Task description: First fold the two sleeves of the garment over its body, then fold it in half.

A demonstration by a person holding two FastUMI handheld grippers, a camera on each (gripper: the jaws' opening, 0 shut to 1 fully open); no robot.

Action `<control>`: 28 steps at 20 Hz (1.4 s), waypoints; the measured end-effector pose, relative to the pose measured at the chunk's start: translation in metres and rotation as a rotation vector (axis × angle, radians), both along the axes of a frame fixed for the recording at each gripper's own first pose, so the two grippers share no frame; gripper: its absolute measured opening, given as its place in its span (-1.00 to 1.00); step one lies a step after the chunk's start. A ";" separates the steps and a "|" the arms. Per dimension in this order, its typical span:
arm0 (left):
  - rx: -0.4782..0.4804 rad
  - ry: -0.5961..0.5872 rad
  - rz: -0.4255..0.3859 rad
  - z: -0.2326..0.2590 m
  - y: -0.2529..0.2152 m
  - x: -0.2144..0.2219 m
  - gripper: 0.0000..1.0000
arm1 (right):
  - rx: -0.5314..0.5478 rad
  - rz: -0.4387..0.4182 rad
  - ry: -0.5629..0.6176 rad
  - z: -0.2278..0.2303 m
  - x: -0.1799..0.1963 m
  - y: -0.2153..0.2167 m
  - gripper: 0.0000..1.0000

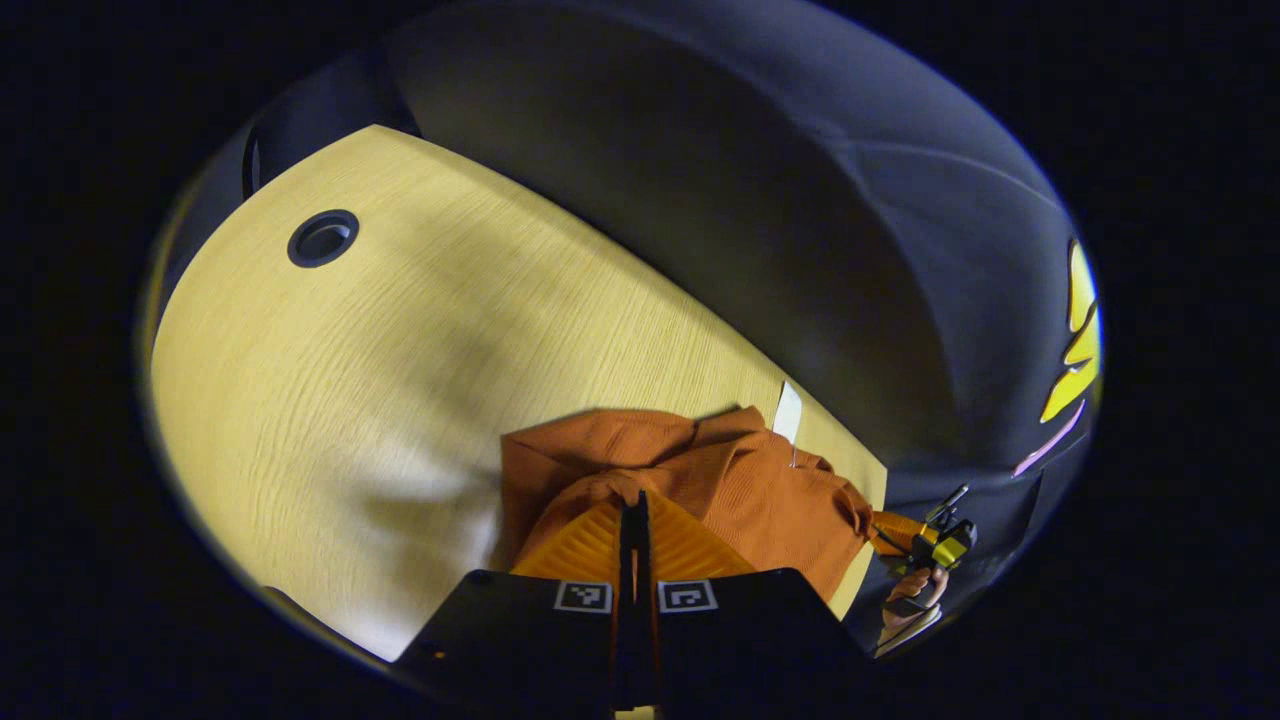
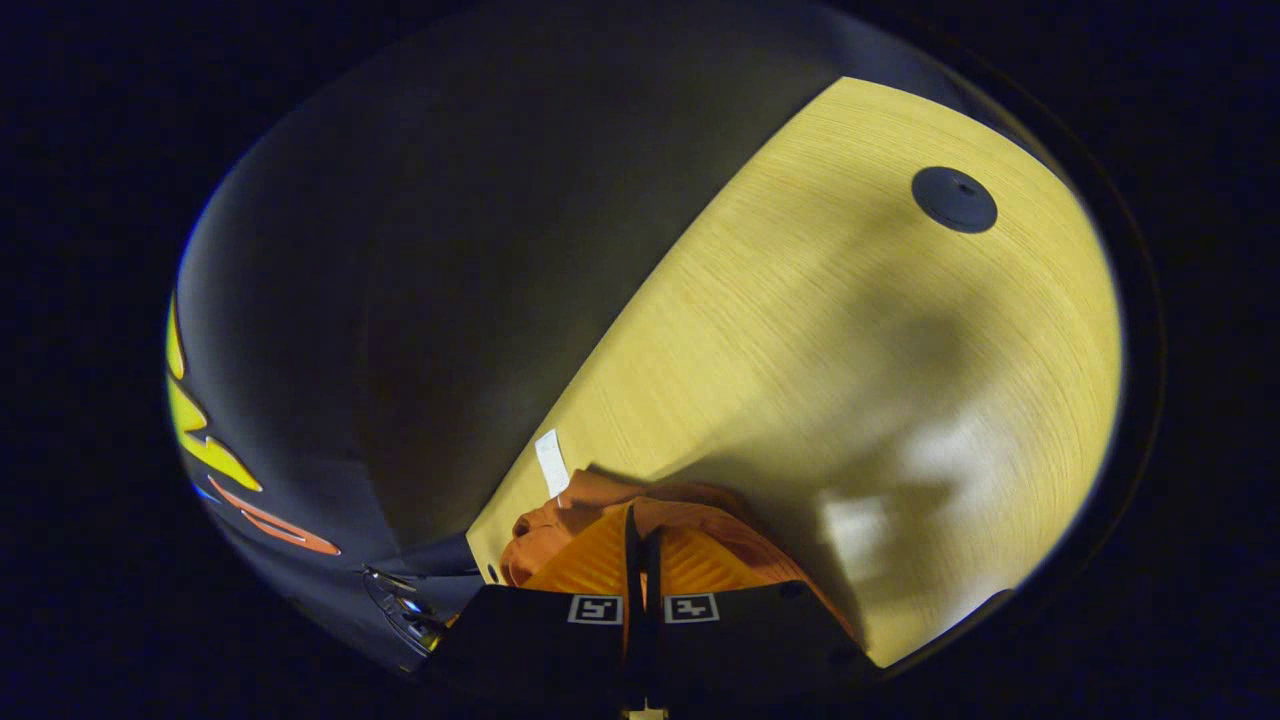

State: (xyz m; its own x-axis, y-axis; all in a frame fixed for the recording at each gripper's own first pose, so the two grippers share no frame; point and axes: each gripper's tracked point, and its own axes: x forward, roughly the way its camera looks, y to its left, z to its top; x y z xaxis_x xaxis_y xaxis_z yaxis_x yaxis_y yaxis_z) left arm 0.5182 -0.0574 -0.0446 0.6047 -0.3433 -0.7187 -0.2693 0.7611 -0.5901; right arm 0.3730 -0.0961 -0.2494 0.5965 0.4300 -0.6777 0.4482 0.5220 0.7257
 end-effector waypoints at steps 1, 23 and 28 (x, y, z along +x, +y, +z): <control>-0.004 -0.015 0.003 0.004 -0.001 0.001 -0.94 | 0.005 -0.002 -0.001 -0.002 -0.002 0.000 -0.99; -0.297 -0.361 0.322 0.106 0.030 0.026 0.50 | -0.143 0.019 -0.379 0.142 -0.023 -0.006 0.92; 0.121 -0.526 0.204 0.181 0.035 -0.037 0.92 | -0.380 0.163 -0.498 0.188 -0.072 0.009 0.92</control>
